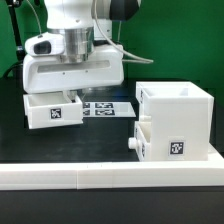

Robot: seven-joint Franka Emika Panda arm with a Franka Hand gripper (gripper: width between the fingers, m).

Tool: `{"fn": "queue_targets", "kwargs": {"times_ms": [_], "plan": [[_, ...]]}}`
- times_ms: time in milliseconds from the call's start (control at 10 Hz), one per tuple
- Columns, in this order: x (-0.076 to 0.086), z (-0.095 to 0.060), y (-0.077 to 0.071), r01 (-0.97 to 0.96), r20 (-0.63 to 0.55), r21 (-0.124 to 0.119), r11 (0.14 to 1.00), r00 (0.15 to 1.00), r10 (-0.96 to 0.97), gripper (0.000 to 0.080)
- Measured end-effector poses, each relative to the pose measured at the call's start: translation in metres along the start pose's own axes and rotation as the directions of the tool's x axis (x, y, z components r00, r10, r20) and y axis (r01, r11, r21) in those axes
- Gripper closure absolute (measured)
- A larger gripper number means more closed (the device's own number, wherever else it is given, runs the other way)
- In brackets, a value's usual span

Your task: Assemble drawer

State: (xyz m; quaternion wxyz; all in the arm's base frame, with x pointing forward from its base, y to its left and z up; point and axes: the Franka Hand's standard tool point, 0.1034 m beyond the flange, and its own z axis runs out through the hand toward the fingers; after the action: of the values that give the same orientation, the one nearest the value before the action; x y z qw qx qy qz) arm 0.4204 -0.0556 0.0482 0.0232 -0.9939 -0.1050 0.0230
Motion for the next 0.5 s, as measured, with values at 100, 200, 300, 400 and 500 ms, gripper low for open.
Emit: {"fn": "queue_targets", "kwargs": {"times_ms": [100, 200, 300, 400, 500], "plan": [[-0.0003, 0.0011, 0.0006, 0.021, -0.004, -0.002, 1.000, 1.000, -0.021, 0.0757], [-0.0014, 0.0030, 0.0003, 0.021, 0.000, 0.000, 1.000, 1.000, -0.021, 0.0757], [-0.0013, 0.0031, 0.0003, 0.089, 0.000, -0.001, 0.996, 0.996, -0.089, 0.0757], [0.0002, 0.0038, -0.0003, 0.209, -0.001, -0.013, 0.978, 0.978, -0.209, 0.0757], [0.0073, 0.0000, 0.0010, 0.378, 0.008, -0.027, 0.925, 0.926, -0.378, 0.0757]]}}
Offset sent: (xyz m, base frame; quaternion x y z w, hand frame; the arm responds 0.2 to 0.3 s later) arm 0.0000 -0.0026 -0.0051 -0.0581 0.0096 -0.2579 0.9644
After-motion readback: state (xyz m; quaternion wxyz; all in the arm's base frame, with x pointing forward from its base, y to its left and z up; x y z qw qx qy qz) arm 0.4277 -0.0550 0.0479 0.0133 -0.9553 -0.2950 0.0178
